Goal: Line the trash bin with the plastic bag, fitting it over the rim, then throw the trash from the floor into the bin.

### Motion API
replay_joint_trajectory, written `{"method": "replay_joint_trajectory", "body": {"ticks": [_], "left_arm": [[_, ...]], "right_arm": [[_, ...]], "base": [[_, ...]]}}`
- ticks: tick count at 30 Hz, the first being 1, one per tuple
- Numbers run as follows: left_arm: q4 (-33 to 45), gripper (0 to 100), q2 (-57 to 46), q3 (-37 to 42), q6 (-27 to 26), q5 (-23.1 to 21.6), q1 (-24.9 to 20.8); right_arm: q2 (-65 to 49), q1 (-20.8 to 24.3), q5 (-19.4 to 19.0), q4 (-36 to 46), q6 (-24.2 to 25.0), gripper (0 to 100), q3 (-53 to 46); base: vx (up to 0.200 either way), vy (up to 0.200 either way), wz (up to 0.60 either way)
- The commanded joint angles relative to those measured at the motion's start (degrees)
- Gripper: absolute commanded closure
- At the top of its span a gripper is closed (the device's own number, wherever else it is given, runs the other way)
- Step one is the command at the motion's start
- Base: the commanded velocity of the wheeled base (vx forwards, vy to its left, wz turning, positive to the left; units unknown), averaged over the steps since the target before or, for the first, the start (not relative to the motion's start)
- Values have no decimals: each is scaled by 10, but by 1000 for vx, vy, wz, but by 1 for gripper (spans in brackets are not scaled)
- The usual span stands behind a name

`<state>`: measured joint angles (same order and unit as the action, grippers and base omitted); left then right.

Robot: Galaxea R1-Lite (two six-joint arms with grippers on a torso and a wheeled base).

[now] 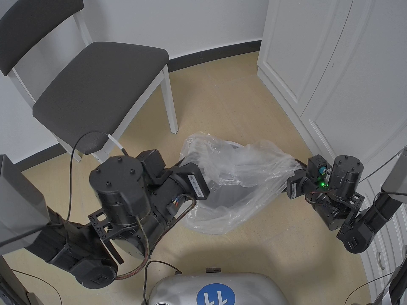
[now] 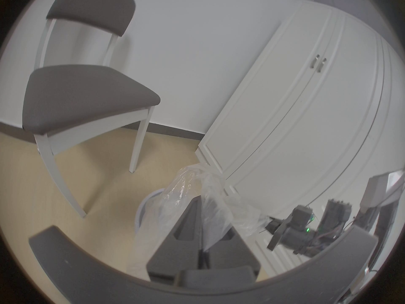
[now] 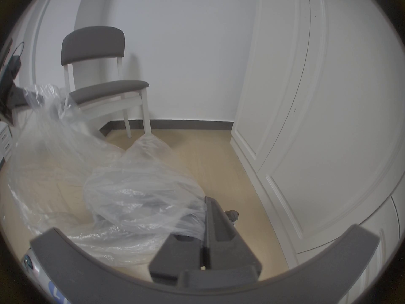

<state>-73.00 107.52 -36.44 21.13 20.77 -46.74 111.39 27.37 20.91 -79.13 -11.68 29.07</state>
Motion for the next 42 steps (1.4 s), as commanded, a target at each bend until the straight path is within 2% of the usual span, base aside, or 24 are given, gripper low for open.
{"method": "replay_joint_trajectory", "body": {"ticks": [1,10,30,34,42], "left_arm": [[0,100,34,-27,22,1,-3],[0,100,80,-41,39,1,12],[8,100,127,-71,54,2,49],[11,100,139,-89,74,4,64],[76,100,148,-128,113,5,96]], "right_arm": [[44,-24,0,-1,0,100,17],[117,-67,-6,-1,3,100,59],[199,-65,3,-15,15,100,113],[223,-66,40,-10,41,100,169],[241,-77,60,-9,70,100,231]], "base": [[0,0,0],[0,0,0],[0,0,0],[0,0,0],[0,0,0]]}}
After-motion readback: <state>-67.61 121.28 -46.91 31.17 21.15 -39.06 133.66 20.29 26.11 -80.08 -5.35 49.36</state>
